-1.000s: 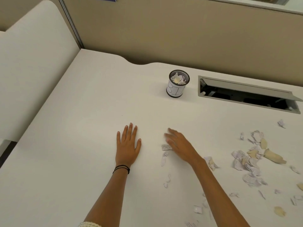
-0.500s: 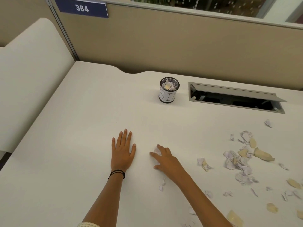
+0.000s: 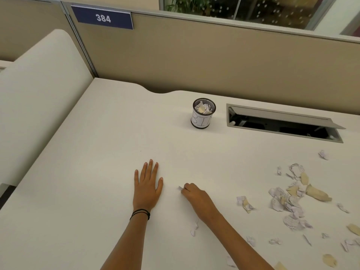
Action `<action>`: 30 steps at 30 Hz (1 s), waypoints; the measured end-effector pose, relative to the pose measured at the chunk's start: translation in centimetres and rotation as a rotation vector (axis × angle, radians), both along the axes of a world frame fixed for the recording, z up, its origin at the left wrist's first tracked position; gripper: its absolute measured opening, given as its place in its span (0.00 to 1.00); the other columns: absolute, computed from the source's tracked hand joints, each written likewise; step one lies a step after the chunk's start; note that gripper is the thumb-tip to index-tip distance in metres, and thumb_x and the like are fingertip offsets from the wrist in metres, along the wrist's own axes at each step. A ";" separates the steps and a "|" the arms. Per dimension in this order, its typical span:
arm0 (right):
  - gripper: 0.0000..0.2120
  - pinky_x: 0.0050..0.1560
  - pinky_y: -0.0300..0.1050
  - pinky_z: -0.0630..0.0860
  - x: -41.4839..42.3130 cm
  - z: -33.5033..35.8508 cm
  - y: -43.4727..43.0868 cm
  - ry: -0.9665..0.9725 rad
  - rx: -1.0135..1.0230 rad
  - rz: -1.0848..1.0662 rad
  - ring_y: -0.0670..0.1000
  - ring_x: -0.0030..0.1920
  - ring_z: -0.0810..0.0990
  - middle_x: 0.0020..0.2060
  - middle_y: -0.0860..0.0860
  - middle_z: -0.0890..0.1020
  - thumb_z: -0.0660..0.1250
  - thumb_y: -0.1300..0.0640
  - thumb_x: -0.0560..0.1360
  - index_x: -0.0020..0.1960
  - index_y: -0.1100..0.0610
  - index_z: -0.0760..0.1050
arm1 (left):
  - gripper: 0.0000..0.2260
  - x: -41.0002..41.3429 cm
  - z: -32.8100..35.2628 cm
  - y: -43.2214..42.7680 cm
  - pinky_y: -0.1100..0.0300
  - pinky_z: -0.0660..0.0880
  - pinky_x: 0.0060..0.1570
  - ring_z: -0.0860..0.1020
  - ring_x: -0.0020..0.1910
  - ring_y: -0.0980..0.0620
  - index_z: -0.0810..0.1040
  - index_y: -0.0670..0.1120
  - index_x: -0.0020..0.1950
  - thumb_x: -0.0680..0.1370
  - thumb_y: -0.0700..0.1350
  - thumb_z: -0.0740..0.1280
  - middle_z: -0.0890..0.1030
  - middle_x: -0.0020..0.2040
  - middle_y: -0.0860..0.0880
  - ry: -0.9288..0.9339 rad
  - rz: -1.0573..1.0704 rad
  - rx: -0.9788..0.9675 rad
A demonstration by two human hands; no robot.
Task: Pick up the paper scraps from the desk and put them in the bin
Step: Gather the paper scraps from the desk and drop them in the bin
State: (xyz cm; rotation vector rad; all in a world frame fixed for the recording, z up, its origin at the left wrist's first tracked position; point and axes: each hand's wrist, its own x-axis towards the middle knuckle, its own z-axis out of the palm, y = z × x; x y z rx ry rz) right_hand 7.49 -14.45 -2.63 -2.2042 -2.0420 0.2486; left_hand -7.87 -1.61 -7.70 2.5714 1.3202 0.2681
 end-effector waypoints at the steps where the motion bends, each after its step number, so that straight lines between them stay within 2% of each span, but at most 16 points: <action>1: 0.10 0.27 0.35 0.62 0.5 0.1 0.4 0.131 0.066 -0.060 0.45 0.32 0.72 0.32 0.48 0.73 0.74 0.56 0.68 0.36 0.56 0.73 | 0.26 0.0 0.0 0.0 0.50 0.43 0.72 0.53 0.74 0.51 0.58 0.48 0.76 0.79 0.54 0.49 0.59 0.76 0.48 0.000 -0.001 0.002; 3: 0.10 0.37 0.35 0.65 1.9 0.4 1.7 0.503 0.112 -0.260 0.42 0.36 0.72 0.34 0.49 0.74 0.64 0.56 0.76 0.38 0.59 0.75 | 0.26 0.0 0.1 0.0 0.50 0.43 0.72 0.54 0.75 0.51 0.58 0.48 0.76 0.79 0.54 0.49 0.59 0.76 0.48 -0.003 -0.004 0.002; 6: 0.05 0.36 0.30 0.69 4.8 2.4 4.9 0.929 0.263 -0.622 0.39 0.30 0.76 0.29 0.43 0.78 0.69 0.64 0.72 0.38 0.58 0.81 | 0.25 0.2 0.1 0.0 0.50 0.43 0.73 0.55 0.75 0.50 0.58 0.48 0.76 0.79 0.54 0.49 0.58 0.76 0.49 -0.007 -0.006 -0.004; 8: 0.08 0.37 0.31 0.73 6.8 4.3 7.5 1.153 0.366 -0.800 0.41 0.30 0.78 0.30 0.46 0.82 0.70 0.68 0.69 0.39 0.56 0.81 | 0.25 0.2 0.0 0.0 0.49 0.44 0.73 0.54 0.75 0.51 0.58 0.48 0.76 0.79 0.53 0.49 0.57 0.77 0.49 -0.006 -0.003 -0.004; 10: 0.08 0.37 0.35 0.74 9.0 5.6 9.8 1.298 0.446 -0.904 0.46 0.31 0.79 0.33 0.50 0.81 0.69 0.69 0.69 0.40 0.57 0.81 | 0.25 0.0 0.0 0.0 0.49 0.44 0.72 0.53 0.75 0.51 0.57 0.49 0.76 0.79 0.53 0.49 0.57 0.77 0.49 -0.005 -0.003 -0.005; 12: 0.08 0.40 0.40 0.75 11.0 6.6 12.0 1.326 0.525 -0.950 0.49 0.33 0.78 0.32 0.52 0.79 0.69 0.69 0.69 0.40 0.56 0.80 | 0.25 0.0 0.0 0.0 0.48 0.45 0.73 0.53 0.75 0.51 0.56 0.49 0.76 0.79 0.54 0.49 0.56 0.77 0.49 -0.002 -0.003 -0.006; 14: 0.08 0.43 0.45 0.75 12.8 7.2 13.9 1.262 0.602 -0.976 0.52 0.36 0.78 0.33 0.52 0.79 0.69 0.68 0.69 0.40 0.56 0.80 | 0.25 0.0 0.0 0.0 0.48 0.45 0.73 0.53 0.75 0.51 0.57 0.48 0.76 0.79 0.53 0.49 0.56 0.77 0.49 -0.001 -0.003 -0.009; 17: 0.06 0.43 0.41 0.73 14.8 8.0 16.3 1.065 0.655 -0.981 0.51 0.38 0.77 0.37 0.55 0.82 0.68 0.67 0.70 0.44 0.61 0.82 | 0.25 0.1 0.1 0.0 0.48 0.45 0.73 0.53 0.75 0.51 0.57 0.48 0.76 0.79 0.53 0.49 0.57 0.77 0.49 -0.002 -0.003 -0.010; 19: 0.08 0.47 0.39 0.74 15.5 8.5 17.6 0.976 0.642 -0.974 0.50 0.43 0.78 0.43 0.56 0.83 0.66 0.67 0.72 0.48 0.62 0.82 | 0.25 0.0 0.2 0.0 0.48 0.45 0.73 0.54 0.75 0.51 0.58 0.48 0.76 0.79 0.53 0.50 0.57 0.76 0.49 -0.005 -0.003 -0.007; 24: 0.18 0.56 0.42 0.74 16.3 8.9 19.2 0.983 0.572 -0.947 0.50 0.51 0.77 0.54 0.55 0.81 0.56 0.70 0.74 0.57 0.61 0.79 | 0.25 0.0 0.2 0.0 0.47 0.47 0.72 0.54 0.75 0.51 0.59 0.48 0.76 0.79 0.53 0.49 0.58 0.76 0.48 0.004 -0.001 -0.007; 27: 0.21 0.58 0.37 0.69 16.5 9.2 18.8 1.023 0.527 -0.897 0.47 0.54 0.74 0.56 0.55 0.79 0.52 0.72 0.75 0.61 0.60 0.75 | 0.25 0.0 0.2 0.0 0.47 0.47 0.72 0.53 0.75 0.51 0.58 0.48 0.76 0.79 0.54 0.49 0.57 0.77 0.49 0.013 -0.001 -0.012; 30: 0.26 0.62 0.32 0.64 16.3 9.9 17.3 1.086 0.546 -0.837 0.48 0.64 0.72 0.65 0.58 0.74 0.48 0.76 0.73 0.64 0.61 0.73 | 0.25 0.0 0.3 -0.1 0.47 0.47 0.72 0.53 0.75 0.51 0.58 0.48 0.76 0.79 0.54 0.48 0.57 0.77 0.49 0.018 -0.002 -0.014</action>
